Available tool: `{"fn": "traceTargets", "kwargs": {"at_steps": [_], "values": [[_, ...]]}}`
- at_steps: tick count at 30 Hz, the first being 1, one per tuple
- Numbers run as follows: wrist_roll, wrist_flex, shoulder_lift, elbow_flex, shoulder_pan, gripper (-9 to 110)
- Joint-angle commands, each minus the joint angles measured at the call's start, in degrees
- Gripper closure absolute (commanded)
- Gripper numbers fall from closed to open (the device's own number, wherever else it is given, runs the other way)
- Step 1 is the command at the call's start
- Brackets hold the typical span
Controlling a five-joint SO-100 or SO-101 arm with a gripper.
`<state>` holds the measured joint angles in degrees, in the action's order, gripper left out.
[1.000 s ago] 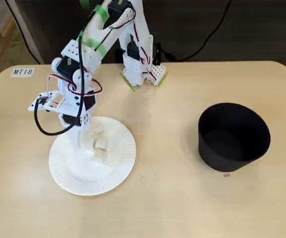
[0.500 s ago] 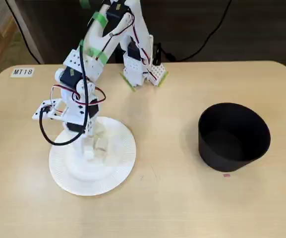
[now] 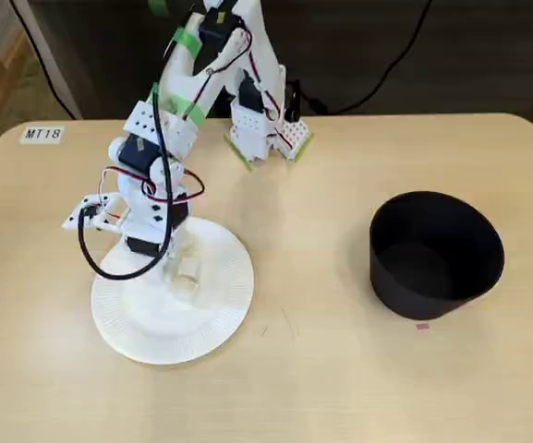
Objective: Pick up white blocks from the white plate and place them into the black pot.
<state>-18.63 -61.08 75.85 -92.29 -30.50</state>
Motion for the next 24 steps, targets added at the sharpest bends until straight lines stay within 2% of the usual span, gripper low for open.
{"fn": "traceTargets", "kwargs": {"at_steps": [1, 7, 11, 16, 24], "values": [[1.76, 1.85, 3.78, 2.64, 0.09, 104], [11.95, 10.46, 20.65, 2.64, 1.05, 104], [18.98, 14.85, 31.46, 2.64, 6.68, 104], [21.62, 19.60, 40.78, 2.64, 22.41, 104], [14.24, 24.26, 43.86, 1.76, 53.35, 104]]}}
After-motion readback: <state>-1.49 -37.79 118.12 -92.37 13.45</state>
